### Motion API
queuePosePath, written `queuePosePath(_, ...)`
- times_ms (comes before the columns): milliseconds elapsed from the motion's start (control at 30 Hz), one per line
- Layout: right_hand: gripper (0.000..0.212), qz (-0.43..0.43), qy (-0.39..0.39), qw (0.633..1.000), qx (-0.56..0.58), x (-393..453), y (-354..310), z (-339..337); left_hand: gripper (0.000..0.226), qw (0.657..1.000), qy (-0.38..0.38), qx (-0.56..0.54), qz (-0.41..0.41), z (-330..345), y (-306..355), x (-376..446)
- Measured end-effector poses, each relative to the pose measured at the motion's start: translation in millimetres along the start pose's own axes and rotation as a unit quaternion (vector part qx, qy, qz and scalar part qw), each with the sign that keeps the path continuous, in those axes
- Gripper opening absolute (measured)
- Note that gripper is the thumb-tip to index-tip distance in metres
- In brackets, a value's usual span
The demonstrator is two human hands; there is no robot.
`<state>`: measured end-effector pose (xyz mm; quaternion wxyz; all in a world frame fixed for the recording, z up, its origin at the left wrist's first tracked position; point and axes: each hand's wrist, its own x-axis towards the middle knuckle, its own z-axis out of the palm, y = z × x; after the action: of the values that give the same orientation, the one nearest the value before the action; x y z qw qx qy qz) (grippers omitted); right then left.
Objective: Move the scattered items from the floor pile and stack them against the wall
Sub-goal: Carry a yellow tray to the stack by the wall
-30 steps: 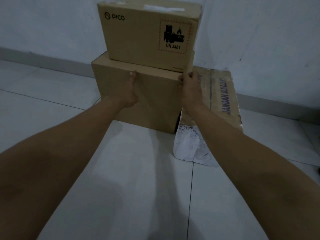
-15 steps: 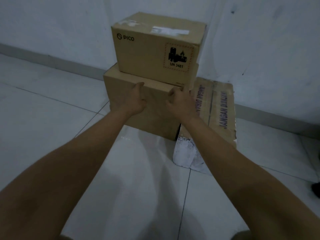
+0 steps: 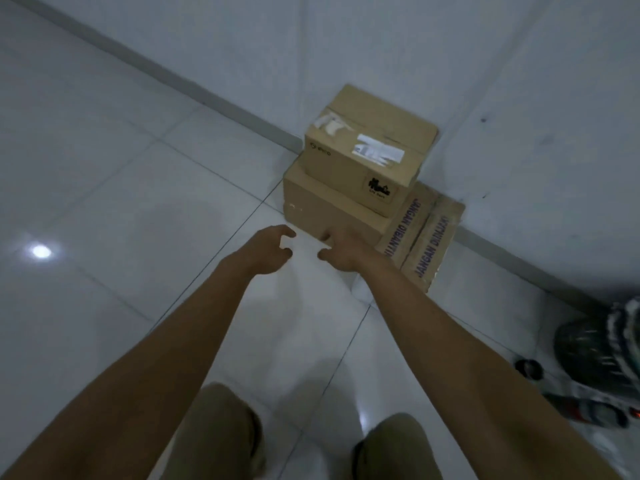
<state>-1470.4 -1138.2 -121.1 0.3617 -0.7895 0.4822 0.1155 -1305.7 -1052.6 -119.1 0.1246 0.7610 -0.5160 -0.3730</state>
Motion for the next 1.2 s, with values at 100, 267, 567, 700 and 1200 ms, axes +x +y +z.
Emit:
queuePosePath(100,0.048,-0.009,-0.018,1.000,0.024,-55.6,-64.8,-30.8,0.042,0.999,0.013,-0.030,-0.028,-57.4,16.5,-68.3)
queuePosePath(267,0.044,-0.039,-0.038,0.997,0.058,-131.6,-161.3,-57.7,0.045,0.993,0.054,-0.082,-0.059,-132.5,28.3,-179.8)
queuePosePath(567,0.041,-0.106,-0.115,0.985,0.067,-218.9,-235.9,-19.5,0.042,0.952,0.149,-0.192,-0.185,-143.9,-10.8,-340.2)
queuePosePath(700,0.040,-0.159,-0.161,0.974,0.022,-251.5,-246.6,4.8,0.041,0.909,0.223,-0.261,-0.235,-107.8,-9.0,-402.2)
queuePosePath(1200,0.037,-0.352,-0.355,0.851,-0.159,-427.5,-328.7,132.8,0.038,0.636,0.484,-0.446,-0.404,39.2,-1.8,-662.0)
